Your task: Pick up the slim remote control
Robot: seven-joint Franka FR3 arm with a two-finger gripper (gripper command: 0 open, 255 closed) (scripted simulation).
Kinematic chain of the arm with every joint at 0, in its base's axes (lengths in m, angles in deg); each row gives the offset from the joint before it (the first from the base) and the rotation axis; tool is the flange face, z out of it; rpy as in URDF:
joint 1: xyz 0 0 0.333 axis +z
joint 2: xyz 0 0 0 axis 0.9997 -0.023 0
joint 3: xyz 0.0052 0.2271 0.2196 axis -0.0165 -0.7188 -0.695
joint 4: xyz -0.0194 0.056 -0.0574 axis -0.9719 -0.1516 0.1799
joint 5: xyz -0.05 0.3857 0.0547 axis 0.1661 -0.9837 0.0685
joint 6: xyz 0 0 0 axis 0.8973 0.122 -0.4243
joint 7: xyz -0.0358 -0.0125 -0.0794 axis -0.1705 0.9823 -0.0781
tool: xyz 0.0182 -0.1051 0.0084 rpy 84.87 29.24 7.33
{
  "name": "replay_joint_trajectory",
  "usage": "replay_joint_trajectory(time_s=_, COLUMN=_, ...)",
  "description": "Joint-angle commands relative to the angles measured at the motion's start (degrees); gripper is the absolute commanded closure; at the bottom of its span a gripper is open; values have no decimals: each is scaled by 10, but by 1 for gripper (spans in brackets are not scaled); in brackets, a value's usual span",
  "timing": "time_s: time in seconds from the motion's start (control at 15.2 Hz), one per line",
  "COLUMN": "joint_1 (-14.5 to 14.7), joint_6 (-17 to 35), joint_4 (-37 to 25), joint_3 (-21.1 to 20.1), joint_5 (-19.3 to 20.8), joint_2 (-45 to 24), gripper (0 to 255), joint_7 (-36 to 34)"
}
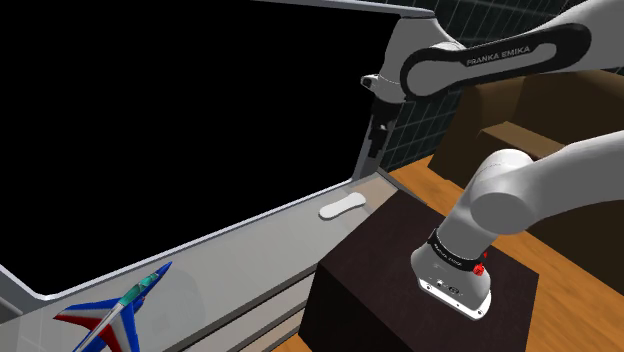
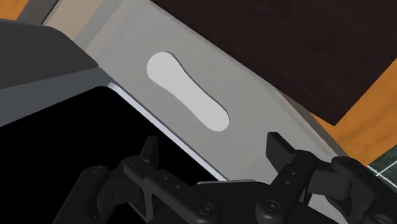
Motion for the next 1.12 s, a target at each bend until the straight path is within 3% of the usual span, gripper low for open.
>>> replay_joint_trajectory(time_s=0.0, joint_1=8, joint_6=49, joint_4=19, joint_3=17, joint_5=12, joint_2=-27, gripper=0, joint_7=41)
replay_joint_trajectory(time_s=0.46, joint_1=36, joint_6=244, joint_4=61, joint_3=82, joint_5=47, joint_2=-180, gripper=0, joint_7=185)
replay_joint_trajectory(time_s=0.73, joint_1=67, joint_6=362, joint_4=60, joint_3=121, joint_5=38, joint_2=-301, gripper=0, joint_7=282)
replay_joint_trajectory(time_s=0.92, joint_1=104, joint_6=448, joint_4=48, joint_3=144, joint_5=-30, joint_2=-401, gripper=0, joint_7=394)
replay_joint_trajectory(time_s=1.06, joint_1=107, joint_6=498, joint_4=34, joint_3=118, joint_5=-141, joint_2=-471, gripper=0, joint_7=516)
